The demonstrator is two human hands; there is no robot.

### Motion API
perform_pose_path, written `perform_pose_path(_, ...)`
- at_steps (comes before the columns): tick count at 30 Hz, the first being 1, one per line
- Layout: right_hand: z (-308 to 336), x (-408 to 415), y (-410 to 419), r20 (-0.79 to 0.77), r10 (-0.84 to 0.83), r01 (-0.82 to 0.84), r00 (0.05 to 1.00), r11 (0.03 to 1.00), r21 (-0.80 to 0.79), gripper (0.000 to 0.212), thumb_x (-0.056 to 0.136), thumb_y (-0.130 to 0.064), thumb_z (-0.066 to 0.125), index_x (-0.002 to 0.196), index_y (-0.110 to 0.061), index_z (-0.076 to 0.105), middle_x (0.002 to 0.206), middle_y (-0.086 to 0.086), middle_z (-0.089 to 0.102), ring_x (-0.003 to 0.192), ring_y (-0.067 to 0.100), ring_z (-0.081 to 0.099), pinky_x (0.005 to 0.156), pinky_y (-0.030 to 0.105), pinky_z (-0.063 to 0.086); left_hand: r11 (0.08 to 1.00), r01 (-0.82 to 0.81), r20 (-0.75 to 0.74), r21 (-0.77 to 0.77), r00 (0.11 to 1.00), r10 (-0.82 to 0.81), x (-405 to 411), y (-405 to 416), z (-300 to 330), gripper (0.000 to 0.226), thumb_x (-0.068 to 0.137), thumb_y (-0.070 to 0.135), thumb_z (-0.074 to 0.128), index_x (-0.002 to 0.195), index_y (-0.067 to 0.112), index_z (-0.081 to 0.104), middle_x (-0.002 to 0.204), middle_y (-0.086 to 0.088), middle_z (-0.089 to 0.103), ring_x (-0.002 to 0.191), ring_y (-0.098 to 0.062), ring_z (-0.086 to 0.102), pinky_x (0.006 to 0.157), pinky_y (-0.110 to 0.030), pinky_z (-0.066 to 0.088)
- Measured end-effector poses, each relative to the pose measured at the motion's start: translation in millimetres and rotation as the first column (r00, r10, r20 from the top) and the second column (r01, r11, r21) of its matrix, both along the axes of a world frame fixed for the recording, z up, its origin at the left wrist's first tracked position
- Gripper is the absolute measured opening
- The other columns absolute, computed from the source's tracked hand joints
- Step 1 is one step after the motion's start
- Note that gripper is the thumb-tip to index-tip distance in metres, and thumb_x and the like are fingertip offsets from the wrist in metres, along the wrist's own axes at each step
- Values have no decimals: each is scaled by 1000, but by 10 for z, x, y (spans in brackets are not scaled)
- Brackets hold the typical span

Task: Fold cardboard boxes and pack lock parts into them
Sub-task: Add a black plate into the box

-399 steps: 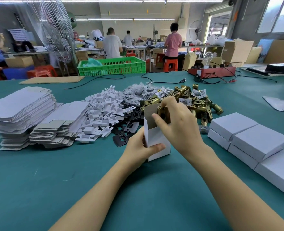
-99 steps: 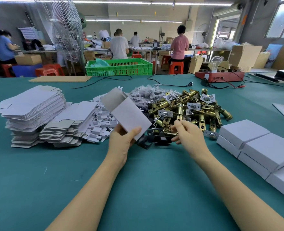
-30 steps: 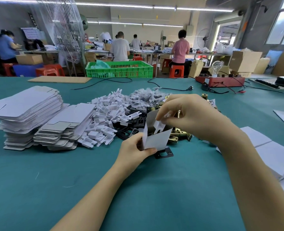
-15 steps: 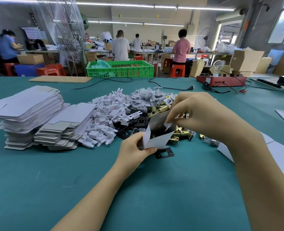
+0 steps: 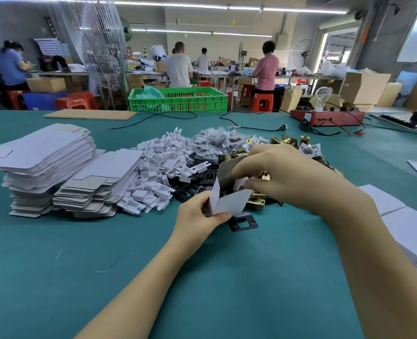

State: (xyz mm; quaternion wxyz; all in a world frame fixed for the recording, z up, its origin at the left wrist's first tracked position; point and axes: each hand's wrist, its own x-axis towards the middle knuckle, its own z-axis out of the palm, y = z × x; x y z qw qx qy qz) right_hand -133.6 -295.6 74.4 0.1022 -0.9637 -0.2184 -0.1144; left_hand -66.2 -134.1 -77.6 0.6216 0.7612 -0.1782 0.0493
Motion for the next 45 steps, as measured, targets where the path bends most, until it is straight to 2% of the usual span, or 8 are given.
perform_pose_path(11,-109,158,-287,-6,-201,198,980,957,211,4,87,-18,67,87,-19,71,76,-7,65,73,3,60,60,12,41,987,-83,-50,-135,996,76,52,42,-1,34,77,11,81,96,36,67,95,12,72,91,-10,66,72,-19,54)
perform_pose_path(15,-360,293,-263,-333,-236,242,913,970,-24,11,87,-26,68,95,-19,69,89,-5,65,82,11,64,67,25,55,967,-132,-80,-218,990,117,90,79,-1,37,80,10,78,107,32,65,104,12,72,97,-8,67,79,-21,51)
perform_pose_path(19,-635,417,-183,-384,-239,211,892,971,-113,15,83,-20,71,97,-16,69,86,-3,62,82,17,61,60,24,50,959,-161,-90,-232,986,144,115,71,-16,37,79,9,79,105,31,65,104,11,73,98,-7,68,77,-18,50)
perform_pose_path(32,-983,599,-153,-315,-201,179,928,979,-96,7,86,-13,64,86,-19,65,80,-5,57,80,15,53,65,24,40,971,-167,-97,-170,984,152,138,67,-31,36,79,8,79,110,21,66,105,5,73,99,-14,68,91,-35,54)
perform_pose_path(36,-820,546,-289,-414,-121,189,902,973,130,12,87,-17,67,80,-23,59,91,-1,64,86,17,60,72,27,47,968,-162,-108,-192,984,144,136,72,-25,37,79,7,79,113,16,66,105,3,73,99,-14,68,89,-32,54)
perform_pose_path(38,-731,494,-363,-499,-6,277,866,837,471,10,89,-8,63,83,-15,60,97,9,68,84,18,65,71,28,52,966,-158,-113,-203,984,137,135,78,-26,38,79,6,79,113,17,66,106,4,73,100,-13,68,88,-29,53)
perform_pose_path(40,-666,454,-421,-572,178,428,801,498,754,9,89,1,58,87,-7,56,100,17,71,86,24,71,64,28,58,967,-156,-117,-200,984,135,135,81,-25,38,79,6,79,113,19,66,107,6,72,100,-13,67,87,-27,53)
perform_pose_path(45,-644,429,-527,-485,521,630,702,-138,764,46,75,-5,58,118,7,52,111,22,68,88,33,71,55,27,58,971,-143,-115,-191,986,122,125,78,-14,39,79,6,78,112,21,66,107,6,72,101,-13,67,87,-28,53)
